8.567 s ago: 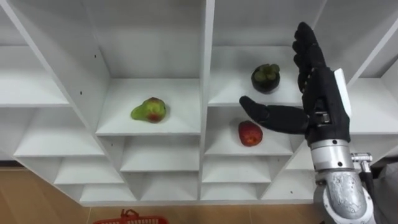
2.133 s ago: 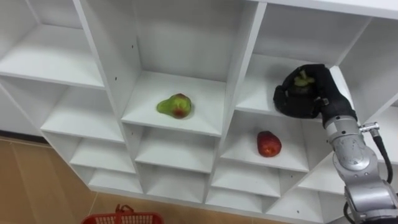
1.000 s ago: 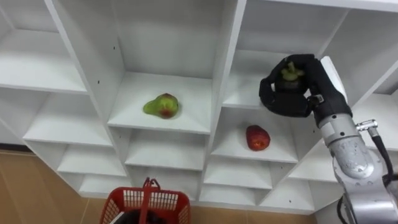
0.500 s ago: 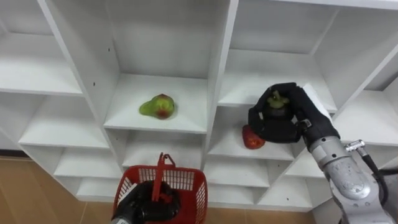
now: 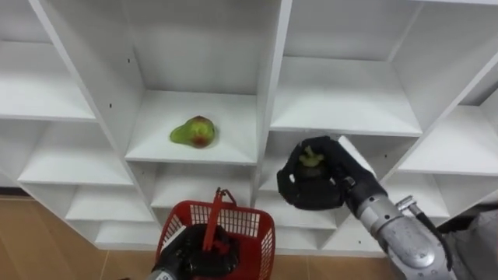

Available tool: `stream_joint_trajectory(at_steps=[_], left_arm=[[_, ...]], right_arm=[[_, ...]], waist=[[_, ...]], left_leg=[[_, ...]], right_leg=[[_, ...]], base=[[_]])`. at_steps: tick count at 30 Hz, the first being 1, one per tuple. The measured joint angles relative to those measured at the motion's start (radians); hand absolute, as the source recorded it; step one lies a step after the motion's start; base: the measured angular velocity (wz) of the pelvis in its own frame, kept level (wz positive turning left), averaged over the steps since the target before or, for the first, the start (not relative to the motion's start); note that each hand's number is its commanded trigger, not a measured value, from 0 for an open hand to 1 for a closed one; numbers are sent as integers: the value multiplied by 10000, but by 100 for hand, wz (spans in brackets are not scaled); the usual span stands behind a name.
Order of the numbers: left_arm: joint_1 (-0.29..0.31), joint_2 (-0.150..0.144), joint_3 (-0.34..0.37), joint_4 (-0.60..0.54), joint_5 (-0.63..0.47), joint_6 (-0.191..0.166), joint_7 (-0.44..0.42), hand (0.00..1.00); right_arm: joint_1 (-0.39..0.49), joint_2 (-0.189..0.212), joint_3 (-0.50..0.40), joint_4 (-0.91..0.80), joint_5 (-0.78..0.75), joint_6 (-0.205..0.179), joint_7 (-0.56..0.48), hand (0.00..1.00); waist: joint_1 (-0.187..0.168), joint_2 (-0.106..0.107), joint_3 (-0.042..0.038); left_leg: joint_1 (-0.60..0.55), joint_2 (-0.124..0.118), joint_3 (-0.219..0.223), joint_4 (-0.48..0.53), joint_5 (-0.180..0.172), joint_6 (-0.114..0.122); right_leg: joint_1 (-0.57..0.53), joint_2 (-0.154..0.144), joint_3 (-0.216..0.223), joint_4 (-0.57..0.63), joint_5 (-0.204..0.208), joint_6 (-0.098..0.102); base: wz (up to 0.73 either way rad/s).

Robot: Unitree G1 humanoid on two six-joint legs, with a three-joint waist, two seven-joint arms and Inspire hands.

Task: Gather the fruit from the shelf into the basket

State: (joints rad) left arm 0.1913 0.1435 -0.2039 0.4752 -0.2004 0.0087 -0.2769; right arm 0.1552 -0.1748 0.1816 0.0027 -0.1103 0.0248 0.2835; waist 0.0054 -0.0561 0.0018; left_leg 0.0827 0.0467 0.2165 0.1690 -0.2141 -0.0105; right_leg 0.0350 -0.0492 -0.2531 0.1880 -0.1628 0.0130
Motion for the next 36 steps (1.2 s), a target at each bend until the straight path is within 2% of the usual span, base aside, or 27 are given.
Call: stream_joint_trajectory(at_steps=[6, 10, 14, 27, 30, 36], left_arm=[[-13, -2, -46, -152, -11, 156, 8, 100], [-165, -2, -45, -152, -40, 157, -16, 100], [-259, 0, -45, -152, -41, 157, -26, 100], [-271, -23, -50, -152, -43, 317, -121, 100], [-271, -60, -57, -152, -41, 395, -118, 100], [-271, -239, -54, -153, -40, 743, -118, 100]], right_arm=[[35, 134, 395, 886, 65, 110, 208, 100], [-21, 140, 399, 1672, 1508, 108, 294, 100], [-24, 142, 400, 1967, 2027, 116, 301, 100], [-386, 260, 405, 2683, 2812, 200, 453, 100], [-372, 288, 497, 2708, 3283, 359, 469, 100], [-371, 389, 816, 3022, 3926, 487, 505, 100]], waist=[[20, 21, 23], [94, 69, 56], [182, 211, 160], [206, 165, 108], [219, 136, 87], [309, 79, 16]], left_leg=[[-34, 8, -1, 0, 0, 0], [-29, 9, -42, 8, -2, 2], [-113, 15, -56, 15, -4, 5], [-402, 10, -146, 226, -5, 8], [-406, 11, -149, 266, -5, 8], [-410, 16, -144, 321, -4, 9]], right_leg=[[-5, 2, -4, 7, 2, -3], [-1, -9, -137, 27, 10, -13], [-45, -30, -223, 97, 11, -15], [-211, -93, -432, 155, 10, -15], [-176, -109, -492, 150, 9, -14], [-153, -112, -482, 171, 14, -22]], base=[[0], [3], [0], [4], [4], [0]])
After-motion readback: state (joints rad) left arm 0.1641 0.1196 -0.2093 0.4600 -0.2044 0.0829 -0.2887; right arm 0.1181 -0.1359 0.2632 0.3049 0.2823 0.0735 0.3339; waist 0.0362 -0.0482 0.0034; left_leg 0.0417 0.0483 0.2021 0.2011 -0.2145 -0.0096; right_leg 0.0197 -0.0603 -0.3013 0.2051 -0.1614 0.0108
